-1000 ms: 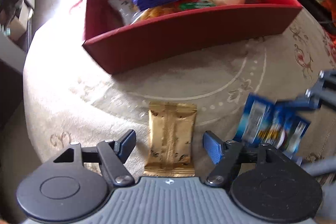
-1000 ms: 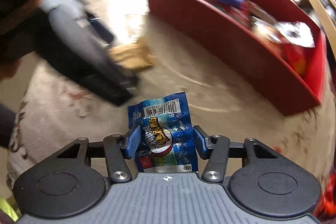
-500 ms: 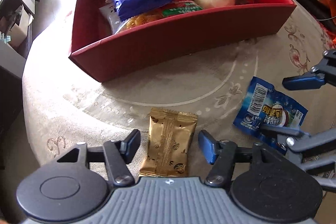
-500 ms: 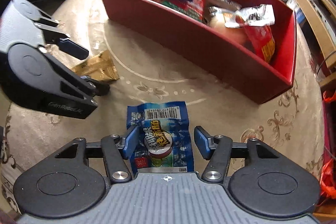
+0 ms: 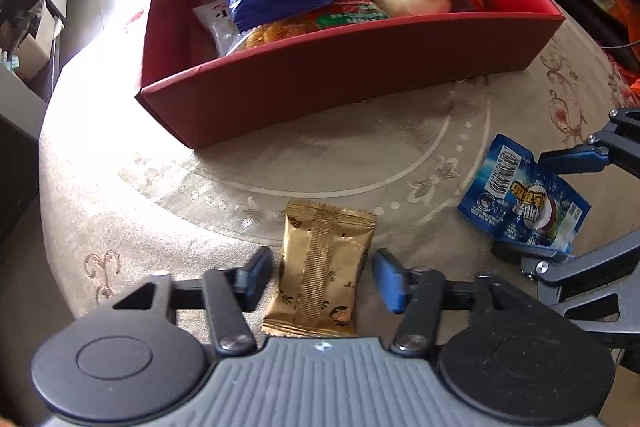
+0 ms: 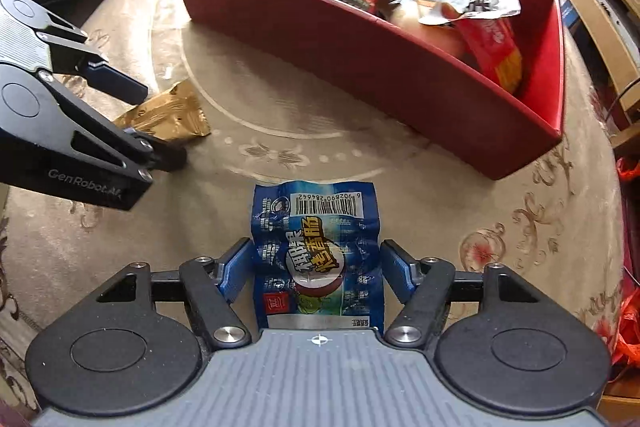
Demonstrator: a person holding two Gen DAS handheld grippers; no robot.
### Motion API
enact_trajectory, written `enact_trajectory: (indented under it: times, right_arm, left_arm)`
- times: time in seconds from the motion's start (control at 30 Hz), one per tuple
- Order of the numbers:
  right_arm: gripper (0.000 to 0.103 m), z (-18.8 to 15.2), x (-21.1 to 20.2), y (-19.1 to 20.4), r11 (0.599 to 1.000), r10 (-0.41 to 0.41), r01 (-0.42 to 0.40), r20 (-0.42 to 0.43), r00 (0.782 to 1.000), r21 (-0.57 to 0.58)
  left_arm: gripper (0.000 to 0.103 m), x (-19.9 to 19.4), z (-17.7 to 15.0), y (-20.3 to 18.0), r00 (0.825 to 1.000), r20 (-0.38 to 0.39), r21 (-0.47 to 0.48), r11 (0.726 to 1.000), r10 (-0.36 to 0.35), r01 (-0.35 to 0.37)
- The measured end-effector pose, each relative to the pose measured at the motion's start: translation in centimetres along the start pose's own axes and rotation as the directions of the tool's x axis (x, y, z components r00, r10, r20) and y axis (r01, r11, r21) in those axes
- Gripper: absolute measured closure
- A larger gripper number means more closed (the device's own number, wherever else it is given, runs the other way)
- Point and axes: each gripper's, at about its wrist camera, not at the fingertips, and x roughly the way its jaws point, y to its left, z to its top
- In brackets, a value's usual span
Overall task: Organize snacks
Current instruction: 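Grasp the gold-wrapped pastry with the left gripper while the right grasps the blue sausage pack, then lift the gold pastry and sausage pack off the table with both grippers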
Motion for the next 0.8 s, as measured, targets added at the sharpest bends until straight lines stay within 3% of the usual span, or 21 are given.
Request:
enact_trajectory:
  times: [0.3, 0.8]
  right_arm:
    - [0.029, 0.5, -2.1, -0.5, 0.999, -0.010, 0.007, 0.074, 0.997, 0.041]
    - [0.029, 1.8, -3.6, -1.0, 0.997, -0.049, 0.039, 0.141, 0.989, 0.073]
  left_arm:
    - [0.069, -0.3, 0.3, 0.1, 1.000, 0.022, -0.013, 1.000, 0.022, -0.021]
    - [0.069, -2.3, 0.8, 0.5, 0.996, 0.080, -0.053, 0.998, 0.030, -0.026]
